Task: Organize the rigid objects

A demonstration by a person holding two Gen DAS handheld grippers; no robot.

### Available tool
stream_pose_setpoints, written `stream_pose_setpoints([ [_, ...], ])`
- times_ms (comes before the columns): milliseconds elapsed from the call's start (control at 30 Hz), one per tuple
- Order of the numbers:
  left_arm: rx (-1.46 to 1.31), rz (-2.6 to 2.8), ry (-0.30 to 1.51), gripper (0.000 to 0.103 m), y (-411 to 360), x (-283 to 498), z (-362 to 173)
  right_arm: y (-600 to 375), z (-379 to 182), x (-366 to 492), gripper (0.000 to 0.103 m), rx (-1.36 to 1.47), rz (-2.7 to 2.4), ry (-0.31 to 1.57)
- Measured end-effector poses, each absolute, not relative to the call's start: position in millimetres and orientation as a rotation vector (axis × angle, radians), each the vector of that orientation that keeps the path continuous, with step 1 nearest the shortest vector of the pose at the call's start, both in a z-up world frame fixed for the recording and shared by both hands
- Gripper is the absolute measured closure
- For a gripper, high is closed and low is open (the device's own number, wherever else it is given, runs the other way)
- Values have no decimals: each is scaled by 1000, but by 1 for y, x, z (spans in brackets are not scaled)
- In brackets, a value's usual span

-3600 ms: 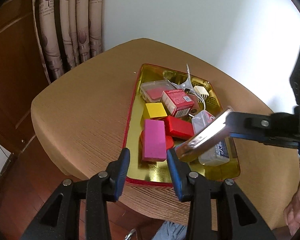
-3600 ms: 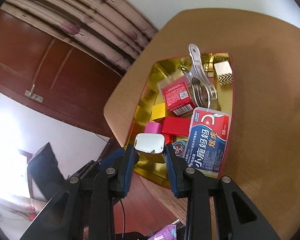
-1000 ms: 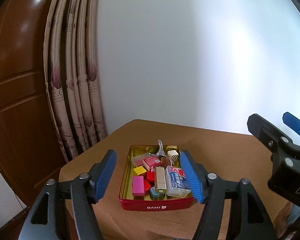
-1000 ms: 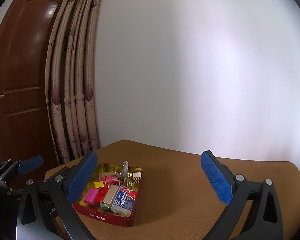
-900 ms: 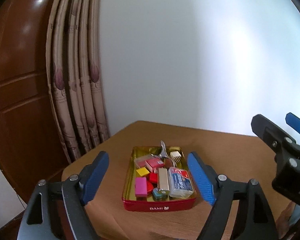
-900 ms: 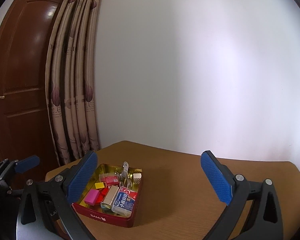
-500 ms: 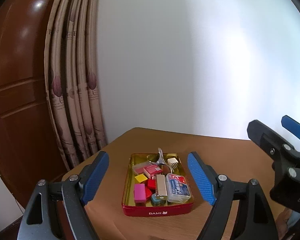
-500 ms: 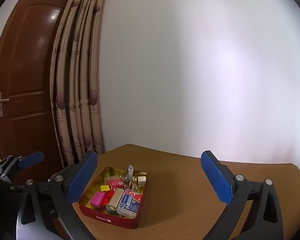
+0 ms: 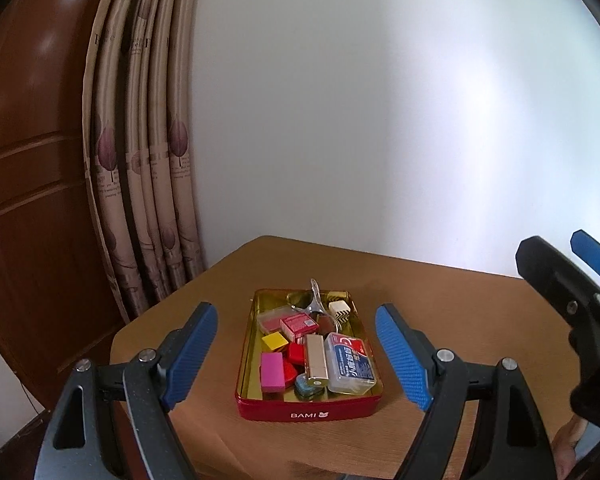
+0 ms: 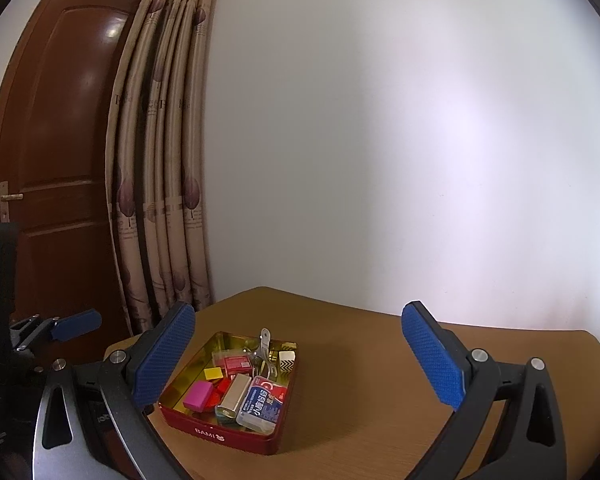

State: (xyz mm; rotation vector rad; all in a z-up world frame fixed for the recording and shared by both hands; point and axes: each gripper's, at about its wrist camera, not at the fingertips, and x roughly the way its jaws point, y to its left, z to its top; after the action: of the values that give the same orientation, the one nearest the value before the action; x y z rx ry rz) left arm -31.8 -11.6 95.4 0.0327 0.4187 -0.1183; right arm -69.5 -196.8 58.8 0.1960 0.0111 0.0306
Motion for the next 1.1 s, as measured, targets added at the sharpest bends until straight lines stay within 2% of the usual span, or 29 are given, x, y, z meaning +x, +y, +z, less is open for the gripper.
stream_pose_setpoints([
  [1100, 69, -53, 517, 19, -17, -10, 67, -196, 49, -64, 0, 182, 69, 66],
])
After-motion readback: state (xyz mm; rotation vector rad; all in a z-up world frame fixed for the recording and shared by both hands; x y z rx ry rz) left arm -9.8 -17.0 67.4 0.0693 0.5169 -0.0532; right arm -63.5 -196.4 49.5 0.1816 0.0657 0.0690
